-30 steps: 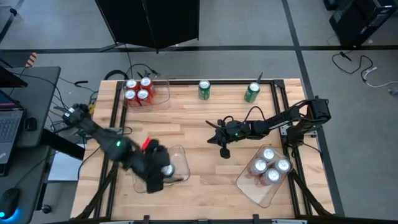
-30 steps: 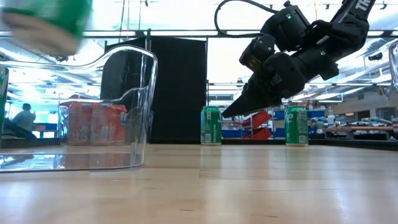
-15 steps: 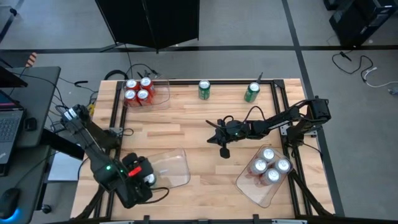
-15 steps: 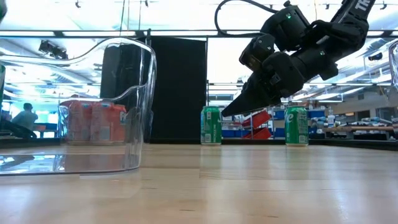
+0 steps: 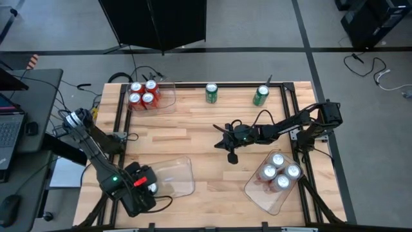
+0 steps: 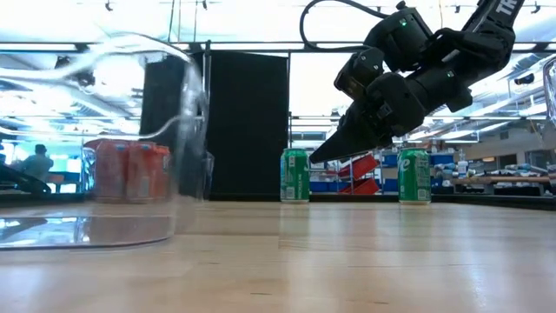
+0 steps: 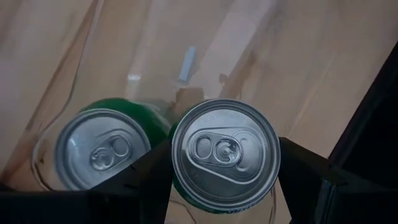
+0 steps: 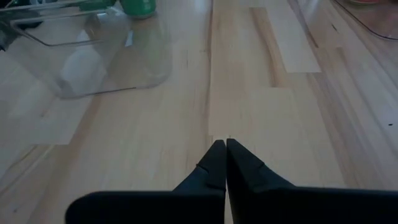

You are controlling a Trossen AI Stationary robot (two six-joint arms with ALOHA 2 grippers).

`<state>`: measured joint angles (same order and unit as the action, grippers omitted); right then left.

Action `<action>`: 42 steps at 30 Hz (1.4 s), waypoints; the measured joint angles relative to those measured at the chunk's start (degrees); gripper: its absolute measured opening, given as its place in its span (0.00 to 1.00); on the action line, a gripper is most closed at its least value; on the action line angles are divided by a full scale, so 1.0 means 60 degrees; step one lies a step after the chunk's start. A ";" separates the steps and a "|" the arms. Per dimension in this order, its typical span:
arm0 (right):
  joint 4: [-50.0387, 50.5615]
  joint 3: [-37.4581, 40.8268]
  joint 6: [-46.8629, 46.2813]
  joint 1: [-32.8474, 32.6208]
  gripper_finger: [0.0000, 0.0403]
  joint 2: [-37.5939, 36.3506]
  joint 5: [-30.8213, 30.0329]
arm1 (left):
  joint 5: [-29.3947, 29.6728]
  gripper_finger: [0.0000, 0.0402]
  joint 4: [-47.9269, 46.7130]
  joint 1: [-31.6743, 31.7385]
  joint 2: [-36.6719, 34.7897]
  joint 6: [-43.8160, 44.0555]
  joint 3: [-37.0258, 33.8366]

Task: Sort soda cans
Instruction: Put the green soda can into the bottom right transparent bin

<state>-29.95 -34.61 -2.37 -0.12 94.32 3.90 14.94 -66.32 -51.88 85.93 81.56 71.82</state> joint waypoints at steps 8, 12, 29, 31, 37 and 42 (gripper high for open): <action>0.0001 0.0000 0.0000 -0.0004 0.00 0.0000 0.0000 | -0.0704 0.69 0.0120 -0.0016 0.0045 0.0061 -0.0147; 0.0000 0.0000 0.0000 -0.0004 0.00 0.0000 0.0000 | -0.1014 0.77 0.0128 -0.0022 0.0095 0.0121 -0.0140; 0.0004 0.0000 0.0000 -0.0004 0.00 0.0000 0.0000 | -0.1846 0.77 -0.1526 -0.0024 0.0104 0.0313 -0.0129; 0.0004 0.0000 0.0000 -0.0004 0.00 0.0000 0.0000 | -0.1778 0.76 -0.1556 0.0012 0.0113 0.0308 -0.0136; 0.0004 0.0000 0.0000 -0.0004 0.00 0.0000 0.0000 | -0.1834 0.75 -0.1418 0.0018 0.0117 0.0276 0.0159; 0.0034 0.0000 -0.0041 0.0056 0.00 -0.0317 -0.0163 | -0.1243 0.75 -0.1393 0.0018 0.0117 0.0269 0.0882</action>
<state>-29.75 -34.61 -2.62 0.22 92.42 2.92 7.48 -74.68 -51.77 86.63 83.18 77.11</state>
